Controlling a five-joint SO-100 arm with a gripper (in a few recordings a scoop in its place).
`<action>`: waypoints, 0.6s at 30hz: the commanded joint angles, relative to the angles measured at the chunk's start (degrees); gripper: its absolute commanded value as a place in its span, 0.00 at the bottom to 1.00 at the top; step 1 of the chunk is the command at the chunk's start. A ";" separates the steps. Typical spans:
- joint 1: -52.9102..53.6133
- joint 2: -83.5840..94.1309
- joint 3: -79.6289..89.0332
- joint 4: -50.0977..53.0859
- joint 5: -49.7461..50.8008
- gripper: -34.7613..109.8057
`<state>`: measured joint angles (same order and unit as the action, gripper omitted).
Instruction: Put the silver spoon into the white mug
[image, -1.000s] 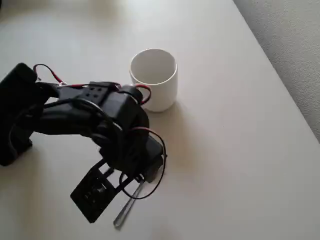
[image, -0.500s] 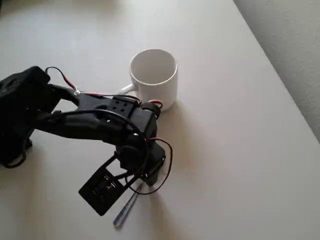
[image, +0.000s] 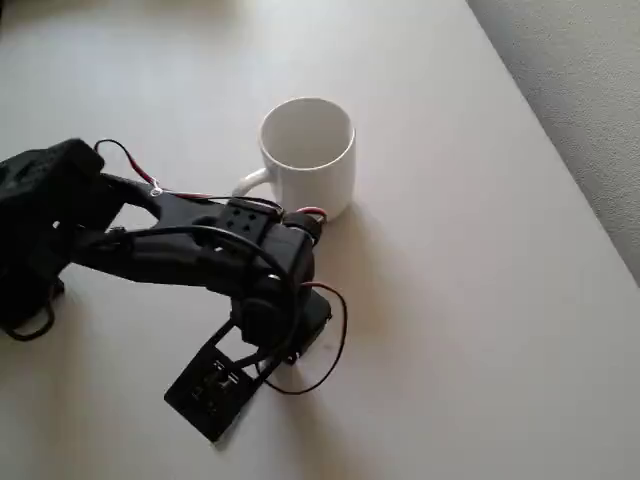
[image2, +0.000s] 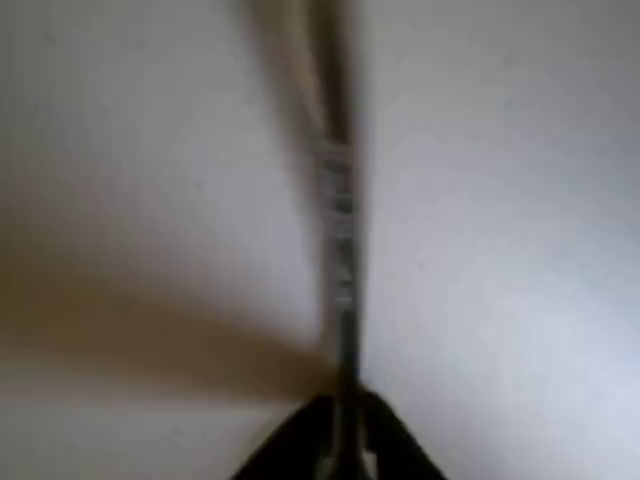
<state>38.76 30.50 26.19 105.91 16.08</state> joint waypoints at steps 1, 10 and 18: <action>0.62 -1.14 -0.35 0.09 -0.70 0.23; 0.88 7.29 -0.62 0.18 -3.25 0.23; 0.35 21.27 -0.18 0.26 -4.92 0.23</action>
<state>39.11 39.46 26.98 105.91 11.95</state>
